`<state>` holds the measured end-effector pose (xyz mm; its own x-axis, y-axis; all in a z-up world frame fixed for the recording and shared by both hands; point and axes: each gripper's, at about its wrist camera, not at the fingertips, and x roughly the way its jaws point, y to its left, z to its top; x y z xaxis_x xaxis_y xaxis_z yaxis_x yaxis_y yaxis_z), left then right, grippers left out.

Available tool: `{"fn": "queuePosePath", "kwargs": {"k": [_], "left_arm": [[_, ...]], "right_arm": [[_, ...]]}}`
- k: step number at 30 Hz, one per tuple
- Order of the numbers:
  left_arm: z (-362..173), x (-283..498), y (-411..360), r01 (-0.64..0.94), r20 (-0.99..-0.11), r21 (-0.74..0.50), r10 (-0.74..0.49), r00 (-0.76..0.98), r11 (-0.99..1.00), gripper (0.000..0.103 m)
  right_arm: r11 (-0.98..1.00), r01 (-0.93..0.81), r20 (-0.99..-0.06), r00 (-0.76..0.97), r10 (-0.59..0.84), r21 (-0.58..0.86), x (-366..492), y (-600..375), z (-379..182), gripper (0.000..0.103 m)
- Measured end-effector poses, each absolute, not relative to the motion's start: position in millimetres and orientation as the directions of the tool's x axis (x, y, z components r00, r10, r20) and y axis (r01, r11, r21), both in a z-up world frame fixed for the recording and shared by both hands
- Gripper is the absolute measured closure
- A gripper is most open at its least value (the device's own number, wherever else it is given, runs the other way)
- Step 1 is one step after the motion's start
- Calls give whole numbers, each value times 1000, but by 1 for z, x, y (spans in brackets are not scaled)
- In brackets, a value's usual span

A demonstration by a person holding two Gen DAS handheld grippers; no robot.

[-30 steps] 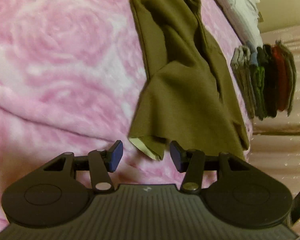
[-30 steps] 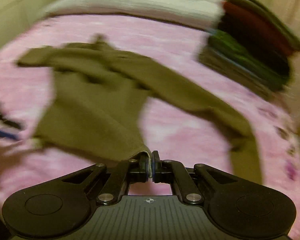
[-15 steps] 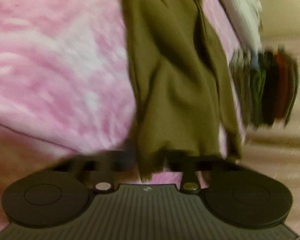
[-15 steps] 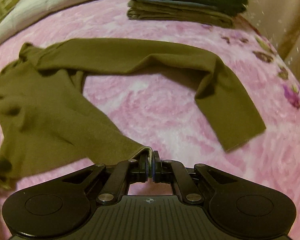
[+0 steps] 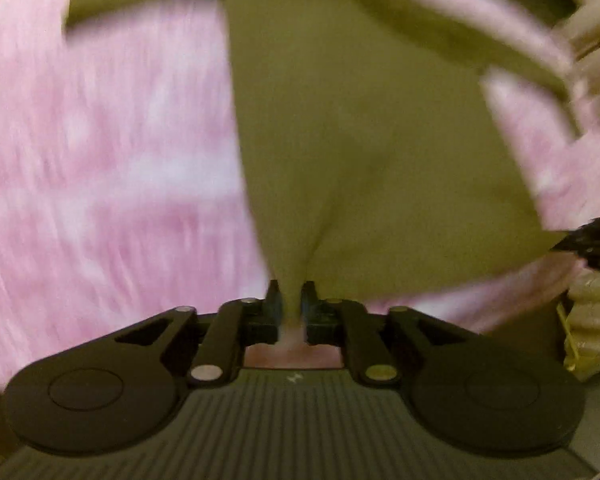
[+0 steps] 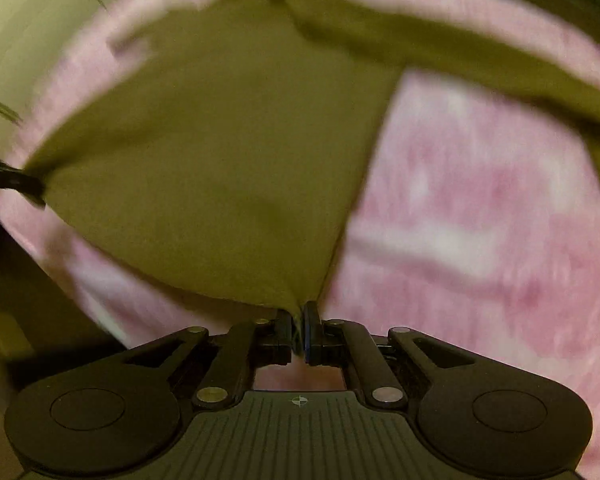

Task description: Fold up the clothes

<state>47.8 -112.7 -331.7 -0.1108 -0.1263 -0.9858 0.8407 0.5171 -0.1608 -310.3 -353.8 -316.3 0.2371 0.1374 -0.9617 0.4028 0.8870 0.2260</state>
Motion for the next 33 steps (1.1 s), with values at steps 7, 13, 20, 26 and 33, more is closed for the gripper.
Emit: {"fn": "queuePosePath", "kwargs": {"k": [7,13,20,26,33], "left_arm": [[-300,90,-100,854,-985,-103,-171,-16,510,83],[-285,163,-191,893,-908,-85,-403,113,442,71],[-304,213,-329,980,-796,28,-588,142,198,48],[-362,241,-391,993,-856,92,-504,115,70,81],[-346,268,-343,967,-782,8,-601,165,254,96]], "right_arm": [[852,508,-968,252,-5,128,-314,-396,-289,19],[893,447,-889,429,-162,53,-219,-412,-277,32],[974,175,-816,537,-215,-142,-60,-390,-330,32],[981,117,-843,502,-194,-157,-19,-427,-373,100],[856,502,-821,536,-197,121,-51,-545,-342,98]]}}
